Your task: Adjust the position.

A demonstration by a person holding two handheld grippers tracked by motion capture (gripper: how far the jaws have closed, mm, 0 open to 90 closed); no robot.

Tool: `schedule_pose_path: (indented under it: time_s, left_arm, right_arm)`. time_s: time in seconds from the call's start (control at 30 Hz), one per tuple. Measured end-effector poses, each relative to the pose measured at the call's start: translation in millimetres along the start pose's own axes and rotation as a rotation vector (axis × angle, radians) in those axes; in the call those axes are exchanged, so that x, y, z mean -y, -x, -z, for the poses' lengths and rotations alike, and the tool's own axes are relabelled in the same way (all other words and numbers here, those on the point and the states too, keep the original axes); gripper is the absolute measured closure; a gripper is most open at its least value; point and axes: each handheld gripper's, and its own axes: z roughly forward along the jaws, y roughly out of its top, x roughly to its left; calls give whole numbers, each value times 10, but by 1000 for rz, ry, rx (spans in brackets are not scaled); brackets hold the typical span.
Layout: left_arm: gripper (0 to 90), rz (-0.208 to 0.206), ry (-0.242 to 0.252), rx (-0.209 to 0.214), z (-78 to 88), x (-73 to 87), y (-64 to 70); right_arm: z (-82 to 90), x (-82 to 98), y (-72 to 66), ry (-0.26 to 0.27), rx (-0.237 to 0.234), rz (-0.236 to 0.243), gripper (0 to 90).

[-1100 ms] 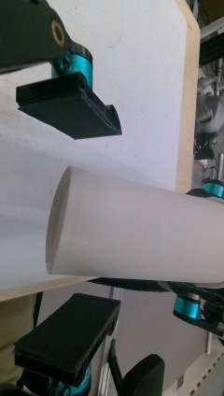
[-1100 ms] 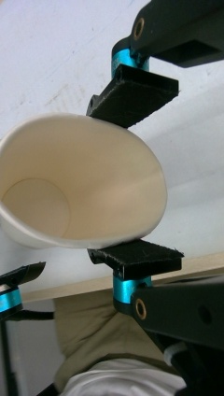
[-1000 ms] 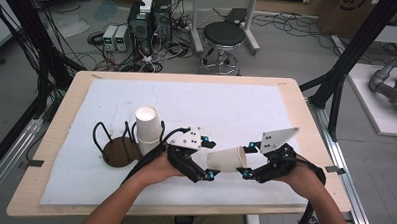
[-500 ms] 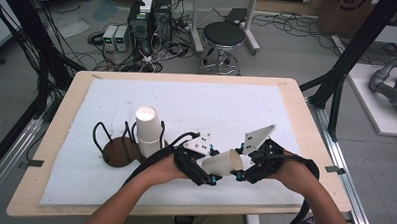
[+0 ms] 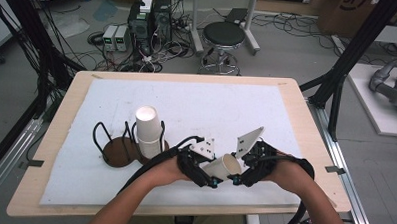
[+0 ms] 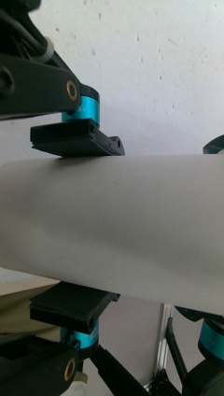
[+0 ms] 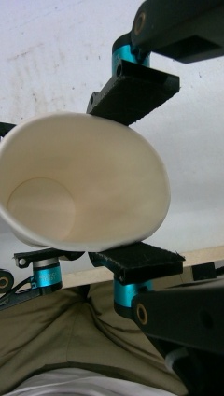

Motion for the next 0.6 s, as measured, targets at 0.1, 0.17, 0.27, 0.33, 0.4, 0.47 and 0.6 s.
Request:
schedule_pose_path:
  time_s: [0.1,0.17,0.27,0.33,0.4,0.47,0.6]
  left_arm:
    - [353,8,6,10,-25,6,4]
    - [348,13,10,12,-37,7,12]
    - [341,15,37,8,-41,19,17]
    - [338,25,54,0,-37,36,12]
    - [338,35,62,-7,-41,67,8]
    - [338,49,82,-17,-40,105,1]
    - [333,86,134,-63,-9,177,-17]
  right_arm:
    - [1,13,-5,11,-1,4,315]
    - [2,20,-6,17,-6,6,299]
    - [8,41,0,51,-7,-9,271]
    - [31,65,5,88,-10,-45,256]
    - [62,97,14,152,-3,-74,217]
    - [112,139,27,220,5,-100,213]
    - [197,273,38,365,15,-182,214]
